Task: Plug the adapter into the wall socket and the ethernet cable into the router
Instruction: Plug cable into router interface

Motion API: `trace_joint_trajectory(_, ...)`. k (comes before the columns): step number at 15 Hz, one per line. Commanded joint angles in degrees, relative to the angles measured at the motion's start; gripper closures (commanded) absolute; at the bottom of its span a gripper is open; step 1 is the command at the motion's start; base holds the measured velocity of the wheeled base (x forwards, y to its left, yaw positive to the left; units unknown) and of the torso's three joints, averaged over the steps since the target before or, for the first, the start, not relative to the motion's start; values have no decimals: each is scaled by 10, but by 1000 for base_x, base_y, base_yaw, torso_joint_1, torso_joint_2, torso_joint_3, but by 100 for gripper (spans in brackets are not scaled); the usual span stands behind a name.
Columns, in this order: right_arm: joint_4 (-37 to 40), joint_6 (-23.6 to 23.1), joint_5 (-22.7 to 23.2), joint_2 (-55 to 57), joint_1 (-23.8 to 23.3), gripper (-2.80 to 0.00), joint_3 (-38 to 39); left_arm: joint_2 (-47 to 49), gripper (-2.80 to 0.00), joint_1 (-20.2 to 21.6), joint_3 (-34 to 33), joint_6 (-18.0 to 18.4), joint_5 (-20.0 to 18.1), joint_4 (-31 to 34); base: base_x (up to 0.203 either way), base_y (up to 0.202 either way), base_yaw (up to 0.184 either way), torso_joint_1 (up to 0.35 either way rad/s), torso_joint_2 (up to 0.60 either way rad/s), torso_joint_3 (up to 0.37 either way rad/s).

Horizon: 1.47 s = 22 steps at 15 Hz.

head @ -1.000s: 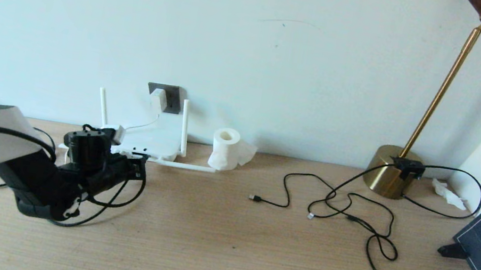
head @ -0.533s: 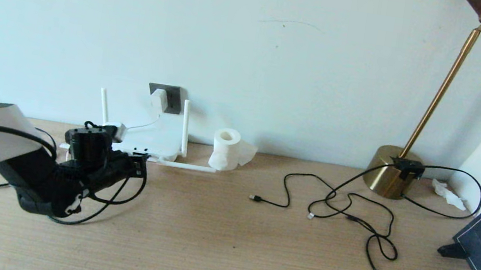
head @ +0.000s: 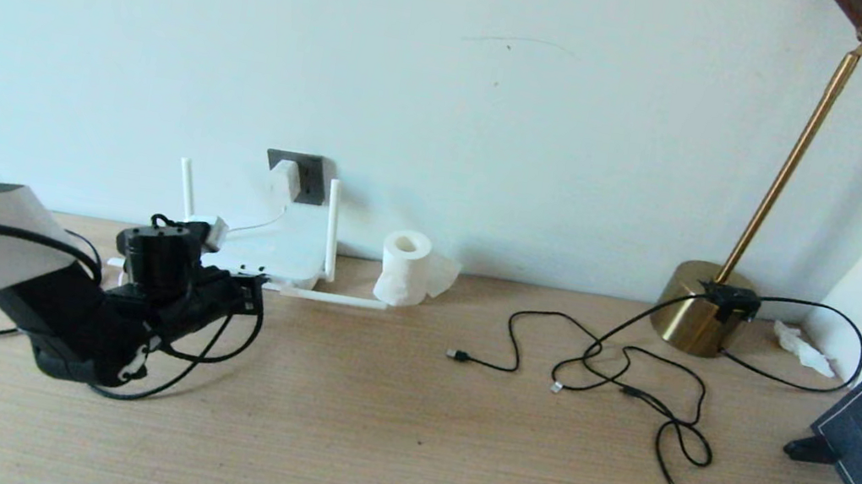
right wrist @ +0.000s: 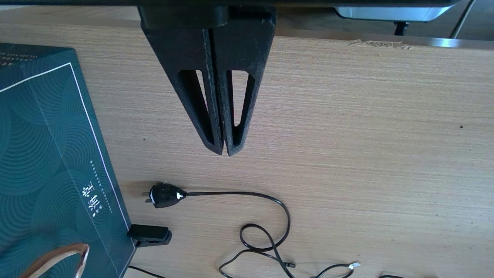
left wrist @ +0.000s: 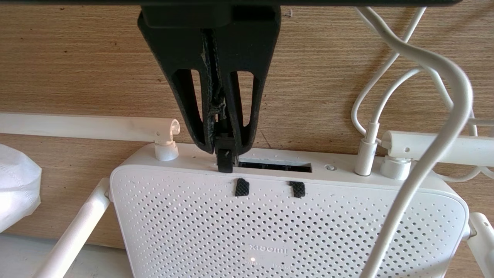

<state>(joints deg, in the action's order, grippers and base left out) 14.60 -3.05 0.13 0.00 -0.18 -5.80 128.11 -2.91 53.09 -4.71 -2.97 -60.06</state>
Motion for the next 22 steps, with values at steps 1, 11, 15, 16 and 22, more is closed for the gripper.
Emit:
trace_joint_trajectory(1, 1, 0, 0, 1, 0, 0, 0, 4, 0, 0, 3, 0, 0, -3, 0, 0, 0, 0, 0, 0)
trace_joint_trajectory(11, 1, 0, 0, 1, 0, 0, 0, 14, 0, 4, 12, 0, 1, 10, 0, 0, 0, 0, 0, 0)
trace_joint_trajectory(15, 1, 0, 0, 1, 0, 0, 0, 19, 0, 4, 11, 0, 2, 10, 0, 0, 0, 0, 0, 0)
trace_joint_trajectory(16, 1, 0, 0, 1, 0, 0, 0, 19, 0, 4, 9, 0, 2, 10, 0, 0, 0, 0, 0, 0)
trace_joint_trajectory(22, 1, 0, 0, 1, 0, 0, 0, 15, 0, 3, 0, 0, 2, 6, 0, 0, 0, 0, 0, 0)
